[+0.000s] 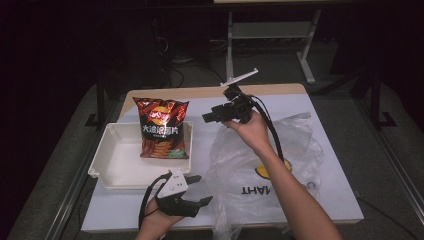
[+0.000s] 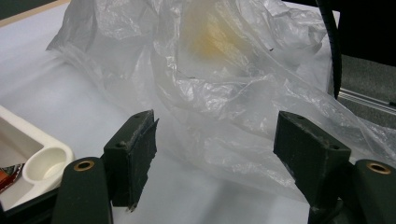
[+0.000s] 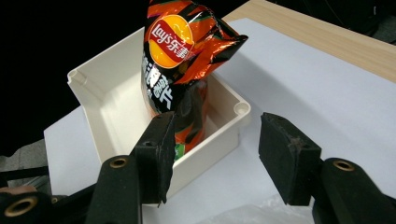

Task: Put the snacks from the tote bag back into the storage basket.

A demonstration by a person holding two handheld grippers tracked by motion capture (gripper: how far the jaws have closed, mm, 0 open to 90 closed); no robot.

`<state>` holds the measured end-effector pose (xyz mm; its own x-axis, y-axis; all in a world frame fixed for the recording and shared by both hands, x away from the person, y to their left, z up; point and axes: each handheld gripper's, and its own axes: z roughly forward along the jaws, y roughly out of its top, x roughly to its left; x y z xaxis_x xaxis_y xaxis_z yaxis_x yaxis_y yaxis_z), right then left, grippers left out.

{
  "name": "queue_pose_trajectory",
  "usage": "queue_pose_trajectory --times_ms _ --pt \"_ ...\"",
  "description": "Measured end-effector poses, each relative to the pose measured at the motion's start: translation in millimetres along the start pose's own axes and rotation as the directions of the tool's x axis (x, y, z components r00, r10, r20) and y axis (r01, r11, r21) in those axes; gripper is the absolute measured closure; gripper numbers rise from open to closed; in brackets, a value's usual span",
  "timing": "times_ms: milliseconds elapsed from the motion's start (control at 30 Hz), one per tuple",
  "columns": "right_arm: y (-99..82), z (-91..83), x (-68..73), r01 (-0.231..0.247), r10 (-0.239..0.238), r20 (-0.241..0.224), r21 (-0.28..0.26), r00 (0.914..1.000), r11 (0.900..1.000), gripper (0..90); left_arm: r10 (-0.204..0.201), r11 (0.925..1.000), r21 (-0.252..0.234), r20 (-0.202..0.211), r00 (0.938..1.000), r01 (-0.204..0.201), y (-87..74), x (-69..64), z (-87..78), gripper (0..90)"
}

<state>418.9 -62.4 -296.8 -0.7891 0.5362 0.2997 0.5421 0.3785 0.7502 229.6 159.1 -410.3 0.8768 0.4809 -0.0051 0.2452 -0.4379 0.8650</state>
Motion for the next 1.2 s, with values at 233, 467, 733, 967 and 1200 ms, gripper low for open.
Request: queue_pose_trajectory --times_ms 233,467,733,967,1200 --pt "-4.4 -11.9 -4.6 -0.001 0.001 0.018 -0.013 0.9998 0.9999 45.3 0.001 1.0000 0.005 -0.001 1.0000 -0.001 0.2 -0.1 -0.3 29.4" --pt "-11.0 -23.5 -10.1 -0.016 0.017 0.033 -0.019 0.9993 0.9997 45.1 -0.001 1.0000 0.003 -0.004 1.0000 0.001 0.0 0.1 -0.3 29.4" --pt "-17.4 -38.3 -14.4 -0.024 0.025 0.047 -0.033 0.9986 0.9992 45.1 -0.003 1.0000 0.001 -0.006 1.0000 0.003 0.0 0.1 0.1 29.4" --pt "-21.9 -51.2 -17.9 -0.030 0.033 0.056 -0.044 0.9979 0.9986 44.9 -0.001 1.0000 0.002 -0.007 1.0000 0.001 -0.4 0.8 0.7 29.4" --pt "-29.2 -61.7 -21.7 -0.040 0.043 0.067 -0.049 0.9968 0.9980 44.6 -0.002 1.0000 0.001 -0.008 1.0000 0.002 -0.7 1.0 0.8 29.4"
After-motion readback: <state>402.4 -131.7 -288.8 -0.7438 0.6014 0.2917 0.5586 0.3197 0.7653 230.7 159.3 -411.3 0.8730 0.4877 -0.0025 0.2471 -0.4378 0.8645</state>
